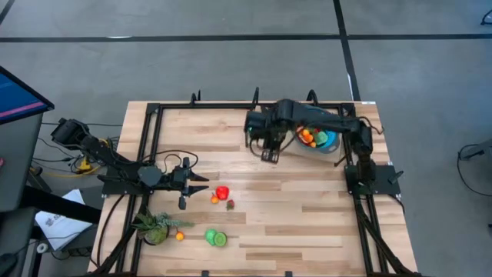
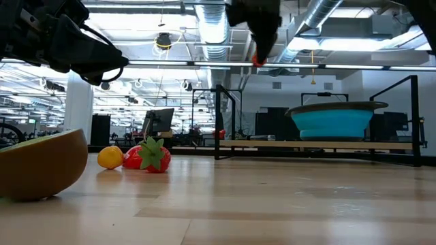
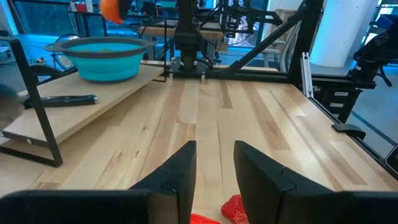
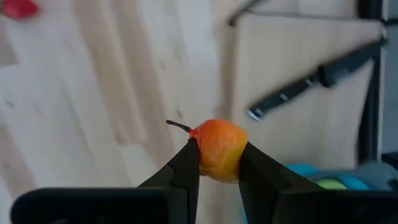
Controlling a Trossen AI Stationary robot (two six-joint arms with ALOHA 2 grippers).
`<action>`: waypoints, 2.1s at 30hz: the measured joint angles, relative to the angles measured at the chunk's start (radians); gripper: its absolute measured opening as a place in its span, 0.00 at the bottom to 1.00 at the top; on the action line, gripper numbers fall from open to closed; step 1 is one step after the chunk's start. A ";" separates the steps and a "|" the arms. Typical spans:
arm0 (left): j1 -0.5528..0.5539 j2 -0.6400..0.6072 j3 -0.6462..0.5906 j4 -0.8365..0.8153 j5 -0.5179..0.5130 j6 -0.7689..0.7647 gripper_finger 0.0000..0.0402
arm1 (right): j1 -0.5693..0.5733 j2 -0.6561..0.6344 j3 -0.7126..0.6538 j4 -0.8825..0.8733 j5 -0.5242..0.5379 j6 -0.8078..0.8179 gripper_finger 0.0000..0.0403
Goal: Pick & Place Fruit
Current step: Put the orange pear into the blue colander, then put the red strawberry into the blue colander
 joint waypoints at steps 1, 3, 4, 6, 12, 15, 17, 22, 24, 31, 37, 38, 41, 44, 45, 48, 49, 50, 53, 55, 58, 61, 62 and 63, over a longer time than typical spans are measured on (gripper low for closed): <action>0.000 0.000 0.000 0.000 0.000 0.000 0.26 | -0.022 -0.015 -0.025 0.000 0.000 -0.007 0.19; 0.000 0.000 0.000 0.000 0.000 -0.001 0.26 | -0.068 -0.049 -0.094 0.000 0.000 -0.010 0.19; 0.000 0.000 0.000 0.000 0.000 -0.001 0.26 | -0.091 -0.067 -0.136 -0.001 0.000 -0.010 0.19; 0.000 0.000 0.000 0.000 0.000 -0.001 0.26 | -0.136 -0.108 -0.227 0.000 0.015 -0.006 0.19; 0.000 0.000 0.000 0.000 0.000 0.001 0.26 | -0.270 -0.249 -0.498 0.094 0.066 0.009 0.19; 0.000 0.000 0.000 0.000 0.000 0.001 0.26 | -0.332 -0.293 -0.597 0.149 0.066 0.026 0.19; 0.000 0.000 0.000 0.000 0.000 0.001 0.26 | -0.370 -0.308 -0.645 0.169 0.067 0.028 0.19; 0.000 0.000 0.000 0.000 0.000 0.002 0.26 | -0.438 -0.297 -0.704 0.171 0.067 0.069 0.22; 0.000 0.000 0.000 0.000 0.000 0.001 0.26 | -0.451 -0.284 -0.705 0.169 0.067 0.071 0.26; 0.000 0.000 0.000 0.000 0.000 0.001 0.26 | -0.455 -0.288 -0.705 0.176 0.067 0.032 0.51; 0.000 0.000 0.000 0.000 0.000 0.002 0.26 | -0.460 -0.291 -0.696 0.175 0.069 0.003 0.57; 0.000 0.000 0.000 0.000 0.000 0.002 0.26 | -0.460 -0.291 -0.696 0.176 0.073 0.000 0.57; 0.000 0.000 0.000 0.000 0.000 0.002 0.26 | -0.460 -0.291 -0.696 0.173 0.096 -0.017 0.56; 0.000 0.000 0.000 0.000 0.000 0.002 0.26 | -0.460 -0.291 -0.696 0.164 0.098 -0.047 0.53; 0.000 0.000 0.000 0.000 0.000 0.002 0.26 | -0.457 -0.291 -0.696 0.161 0.098 -0.052 0.52; 0.000 0.000 0.000 0.000 0.000 0.002 0.26 | -0.454 -0.291 -0.696 0.159 0.098 -0.053 0.47; 0.000 0.000 0.000 0.000 0.000 0.002 0.26 | -0.454 -0.291 -0.696 0.158 0.098 -0.055 0.46; 0.000 0.000 0.000 0.000 0.000 0.002 0.26 | -0.455 -0.291 -0.696 0.158 0.098 -0.054 0.45; 0.000 0.000 0.000 0.000 0.000 0.002 0.26 | -0.454 -0.291 -0.696 0.160 0.098 -0.052 0.41; 0.000 0.000 0.000 0.000 0.000 0.002 0.26 | -0.454 -0.291 -0.696 0.161 0.098 -0.050 0.38; 0.000 0.000 0.000 0.000 0.000 0.002 0.26 | -0.454 -0.291 -0.696 0.161 0.098 -0.027 0.35; 0.000 0.000 0.000 0.000 0.000 0.002 0.26 | -0.455 -0.291 -0.696 0.161 0.098 -0.025 0.33; 0.000 0.000 0.000 0.000 0.000 0.002 0.26 | -0.455 -0.291 -0.696 0.161 0.101 -0.025 0.32; 0.000 0.000 0.000 0.000 0.000 0.002 0.26 | -0.455 -0.291 -0.696 0.163 0.109 -0.023 0.30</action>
